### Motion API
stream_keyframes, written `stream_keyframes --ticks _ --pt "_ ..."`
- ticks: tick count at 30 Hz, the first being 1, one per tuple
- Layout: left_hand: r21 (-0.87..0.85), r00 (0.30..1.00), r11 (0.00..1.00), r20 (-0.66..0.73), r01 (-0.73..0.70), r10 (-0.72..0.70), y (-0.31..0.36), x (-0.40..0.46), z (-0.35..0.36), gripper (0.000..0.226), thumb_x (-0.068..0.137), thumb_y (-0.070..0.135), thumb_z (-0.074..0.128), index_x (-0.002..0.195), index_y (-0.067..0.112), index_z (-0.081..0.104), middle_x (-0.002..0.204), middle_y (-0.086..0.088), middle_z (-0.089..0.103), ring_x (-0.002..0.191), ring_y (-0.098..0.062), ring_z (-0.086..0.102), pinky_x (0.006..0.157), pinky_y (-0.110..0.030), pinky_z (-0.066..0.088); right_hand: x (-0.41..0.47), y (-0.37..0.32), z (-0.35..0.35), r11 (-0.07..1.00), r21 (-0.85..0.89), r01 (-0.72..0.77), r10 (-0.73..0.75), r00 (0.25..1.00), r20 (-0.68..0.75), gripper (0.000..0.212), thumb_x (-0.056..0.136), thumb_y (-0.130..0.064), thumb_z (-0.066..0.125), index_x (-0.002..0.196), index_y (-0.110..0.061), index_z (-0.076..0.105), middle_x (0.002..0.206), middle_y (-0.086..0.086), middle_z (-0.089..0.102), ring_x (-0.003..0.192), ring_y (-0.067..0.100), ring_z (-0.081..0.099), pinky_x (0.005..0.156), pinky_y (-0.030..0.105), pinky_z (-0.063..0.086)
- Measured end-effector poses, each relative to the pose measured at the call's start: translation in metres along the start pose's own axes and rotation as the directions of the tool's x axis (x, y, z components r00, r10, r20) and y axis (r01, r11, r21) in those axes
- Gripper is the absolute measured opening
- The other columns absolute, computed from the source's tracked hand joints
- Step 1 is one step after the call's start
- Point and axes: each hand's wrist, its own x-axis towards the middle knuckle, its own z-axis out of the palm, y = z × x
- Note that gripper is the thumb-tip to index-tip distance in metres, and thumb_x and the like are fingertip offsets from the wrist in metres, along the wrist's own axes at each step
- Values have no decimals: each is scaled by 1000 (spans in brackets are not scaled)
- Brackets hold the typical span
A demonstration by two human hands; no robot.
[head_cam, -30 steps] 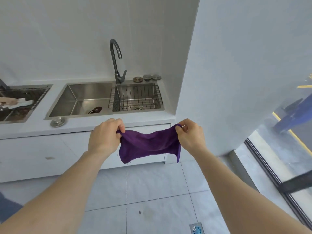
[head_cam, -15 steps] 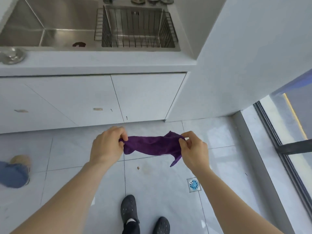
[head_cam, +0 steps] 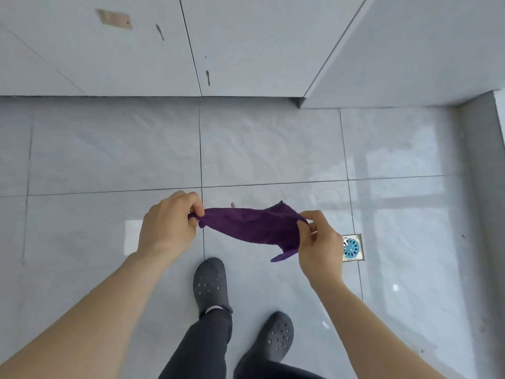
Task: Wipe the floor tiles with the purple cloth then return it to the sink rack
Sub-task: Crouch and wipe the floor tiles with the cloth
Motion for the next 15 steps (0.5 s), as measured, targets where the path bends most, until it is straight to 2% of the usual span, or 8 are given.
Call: stream_keyframes --ticks 3,5,8,10,12,15 --pt "26 999 1000 38 -1 0 -37 9 72 27 83 3 67 85 29 64 88 11 62 75 -22 64 63 -32 42 17 57 49 1000 -30 5 -4 1000 17 22 103 -19 51 97 -38 59 73 -5 67 66 18 64 59 38 50" --pt "20 998 1000 68 3 -5 -59 19 117 28 82 3 68 85 30 63 87 12 62 74 -22 64 63 -34 48 32 91 81 999 -36 0 1 1000 22 27 105 -18 48 94 -41 56 73 -3 65 56 8 66 54 33 46" --pt "0 995 1000 99 -22 21 -88 37 180 28 82 6 70 83 33 62 86 15 62 72 -15 63 59 -27 43 54 138 126 1000 -13 -16 16 1000 0 32 106 -18 43 92 -45 54 77 -4 62 47 4 68 41 14 39" --pt "-16 993 999 114 -37 38 -102 51 211 28 82 9 70 83 35 61 86 17 62 72 -9 63 59 -24 42 69 163 151 1000 -27 -12 12 1000 -3 32 107 -20 39 92 -45 52 80 -5 62 45 4 68 43 15 41" --pt "-23 991 998 121 -52 55 -114 67 239 27 84 13 71 84 37 58 88 18 62 75 -8 63 63 -27 46 85 185 174 999 -46 -4 4 1000 4 30 108 -22 36 92 -43 50 83 -5 64 42 2 66 47 15 42" --pt "-24 990 995 99 -95 97 -124 91 267 27 84 15 70 84 38 54 89 18 61 73 -4 61 63 -27 45 110 203 198 991 -120 66 -75 995 -65 29 107 -18 38 96 -43 49 80 -9 65 60 -11 63 47 15 39"
